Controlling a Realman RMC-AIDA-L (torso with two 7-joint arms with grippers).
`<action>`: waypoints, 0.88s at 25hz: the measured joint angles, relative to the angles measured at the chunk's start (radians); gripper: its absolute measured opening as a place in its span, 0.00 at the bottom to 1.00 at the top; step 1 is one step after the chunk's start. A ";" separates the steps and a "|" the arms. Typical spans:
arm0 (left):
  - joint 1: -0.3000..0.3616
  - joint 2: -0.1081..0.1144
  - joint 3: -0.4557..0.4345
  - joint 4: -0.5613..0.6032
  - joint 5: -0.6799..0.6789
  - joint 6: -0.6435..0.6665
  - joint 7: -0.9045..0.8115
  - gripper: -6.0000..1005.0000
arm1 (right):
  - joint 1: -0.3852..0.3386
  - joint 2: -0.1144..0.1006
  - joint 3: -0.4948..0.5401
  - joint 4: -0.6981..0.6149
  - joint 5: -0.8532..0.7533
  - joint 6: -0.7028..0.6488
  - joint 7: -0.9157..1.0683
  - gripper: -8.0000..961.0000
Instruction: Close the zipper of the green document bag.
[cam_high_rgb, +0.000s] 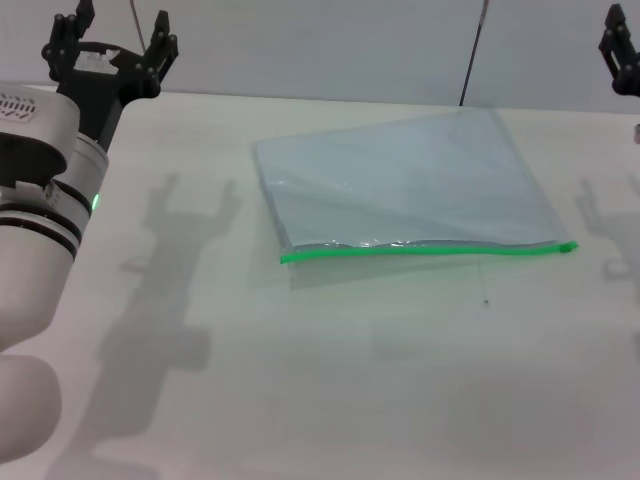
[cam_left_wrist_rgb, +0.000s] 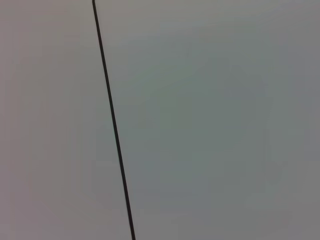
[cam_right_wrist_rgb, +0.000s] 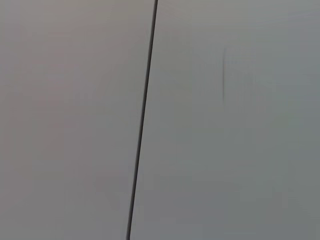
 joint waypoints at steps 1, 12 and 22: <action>-0.001 0.000 0.001 0.000 -0.001 0.000 0.000 0.83 | 0.000 0.000 0.000 0.001 0.000 0.001 0.001 0.67; -0.001 0.000 0.003 -0.002 -0.002 0.000 0.000 0.83 | 0.000 -0.001 0.000 0.006 0.000 0.004 0.002 0.67; -0.001 0.000 0.003 -0.005 -0.009 0.001 0.000 0.83 | 0.006 0.000 0.001 0.013 0.000 0.007 0.003 0.67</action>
